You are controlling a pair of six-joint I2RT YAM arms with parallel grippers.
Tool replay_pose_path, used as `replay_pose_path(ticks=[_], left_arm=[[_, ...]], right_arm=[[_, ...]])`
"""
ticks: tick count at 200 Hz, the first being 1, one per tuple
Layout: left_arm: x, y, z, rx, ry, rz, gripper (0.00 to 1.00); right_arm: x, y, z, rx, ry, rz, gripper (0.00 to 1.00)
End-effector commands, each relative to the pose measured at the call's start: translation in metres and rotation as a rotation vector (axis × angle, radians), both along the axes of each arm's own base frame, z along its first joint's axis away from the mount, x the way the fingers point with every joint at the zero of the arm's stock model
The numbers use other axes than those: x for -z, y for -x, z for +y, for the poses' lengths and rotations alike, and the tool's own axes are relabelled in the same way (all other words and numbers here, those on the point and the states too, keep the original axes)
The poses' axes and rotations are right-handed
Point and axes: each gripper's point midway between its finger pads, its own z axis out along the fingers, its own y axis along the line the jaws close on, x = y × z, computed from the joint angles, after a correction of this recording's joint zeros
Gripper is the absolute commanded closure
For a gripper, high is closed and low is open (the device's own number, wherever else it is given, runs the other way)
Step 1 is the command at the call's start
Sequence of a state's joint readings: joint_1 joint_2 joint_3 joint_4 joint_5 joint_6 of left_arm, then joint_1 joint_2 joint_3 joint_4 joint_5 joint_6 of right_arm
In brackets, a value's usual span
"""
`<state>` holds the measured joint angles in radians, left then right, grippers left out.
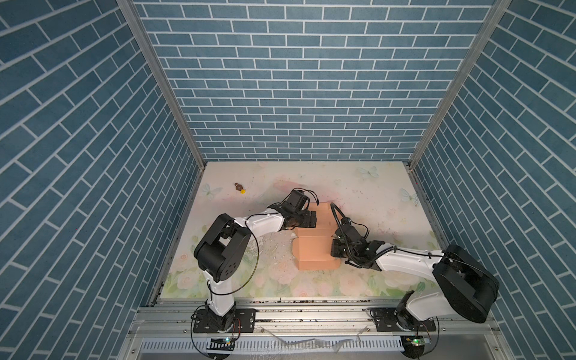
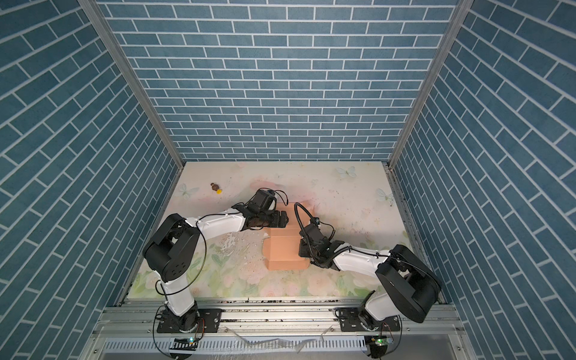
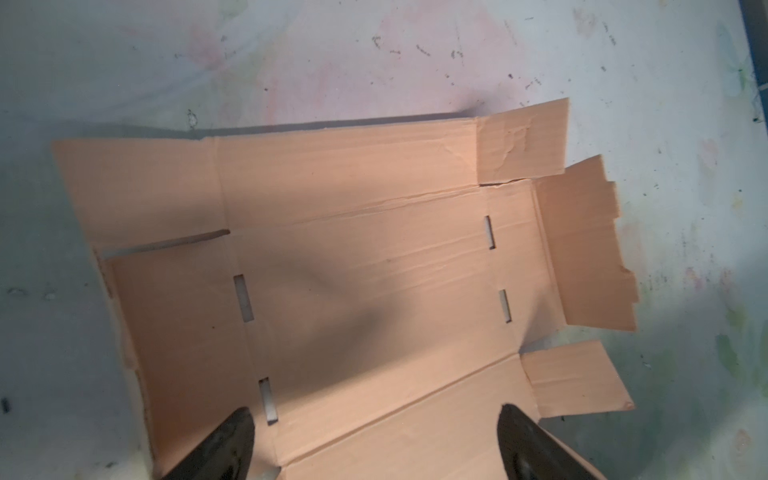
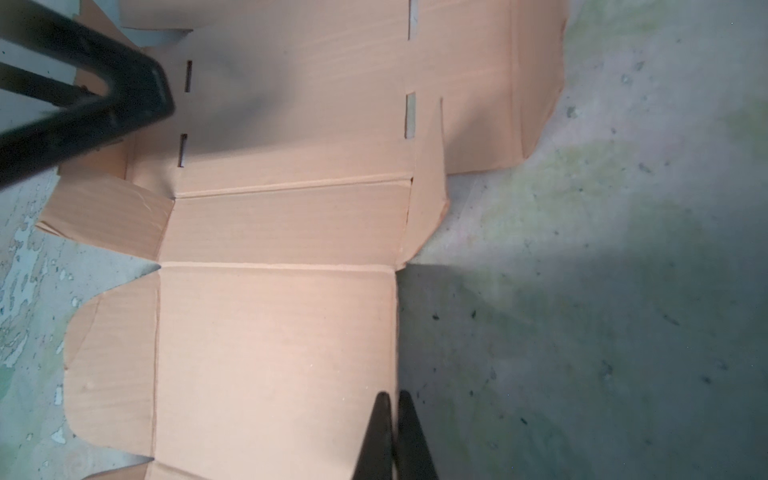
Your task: Fold the paper box
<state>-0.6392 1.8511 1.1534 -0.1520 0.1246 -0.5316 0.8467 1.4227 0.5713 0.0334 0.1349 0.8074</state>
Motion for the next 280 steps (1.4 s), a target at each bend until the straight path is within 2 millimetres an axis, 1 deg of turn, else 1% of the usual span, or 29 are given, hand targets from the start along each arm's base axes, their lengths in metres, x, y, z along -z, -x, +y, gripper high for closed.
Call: replay_pose_path(ticks=[1, 37, 56, 88, 119, 137, 154, 166, 186, 204, 219, 232, 244, 264, 280], left_arm=[[-0.008, -0.012, 0.014, -0.05, -0.034, -0.029, 0.07], [-0.002, -0.016, 0.054, -0.135, -0.066, -0.008, 0.07], [0.004, -0.018, 0.068, -0.156, -0.07, 0.005, 0.07], [0.017, -0.021, 0.072, -0.152, -0.087, 0.032, 0.07], [0.029, -0.018, 0.074, -0.15, -0.109, 0.06, 0.07], [0.026, -0.016, 0.08, -0.166, -0.125, 0.051, 0.07], [0.011, -0.017, 0.084, -0.183, -0.115, 0.018, 0.07], [-0.002, -0.017, 0.083, -0.181, -0.093, -0.005, 0.07], [-0.027, -0.017, 0.074, -0.163, -0.019, -0.048, 0.07], [-0.046, -0.015, 0.062, -0.137, 0.08, -0.075, 0.08], [-0.058, -0.014, 0.051, -0.121, 0.153, -0.085, 0.08], [-0.062, -0.012, 0.042, -0.108, 0.195, -0.081, 0.08], [-0.062, -0.01, 0.033, -0.092, 0.217, -0.074, 0.08], [-0.056, -0.009, 0.019, -0.072, 0.225, -0.054, 0.09], [-0.047, -0.009, 0.011, -0.07, 0.231, -0.035, 0.09]], right_arm=[[0.0, 0.003, -0.008, 0.044, -0.006, -0.008, 1.0], [0.002, 0.006, -0.011, 0.045, -0.001, -0.01, 1.0], [0.001, 0.006, -0.008, 0.036, 0.003, -0.011, 1.0], [0.001, 0.002, -0.002, 0.023, 0.004, -0.014, 1.0], [0.003, 0.002, 0.004, 0.011, 0.007, -0.012, 1.0], [0.004, 0.002, 0.004, 0.006, 0.02, -0.011, 1.0], [0.006, 0.001, 0.003, 0.006, 0.033, -0.01, 1.0], [0.008, 0.001, 0.004, 0.004, 0.039, -0.01, 1.0], [0.011, 0.001, 0.005, 0.003, 0.041, -0.006, 1.0], [0.013, 0.002, 0.007, 0.0, 0.043, -0.005, 1.0], [0.015, 0.002, 0.008, 0.0, 0.046, -0.001, 1.0], [0.016, 0.002, 0.009, -0.003, 0.046, -0.002, 1.0], [0.016, 0.001, 0.01, -0.004, 0.045, -0.003, 1.0], [0.017, 0.002, 0.012, -0.008, 0.046, -0.004, 1.0], [0.016, 0.002, 0.012, -0.007, 0.046, -0.007, 1.0]])
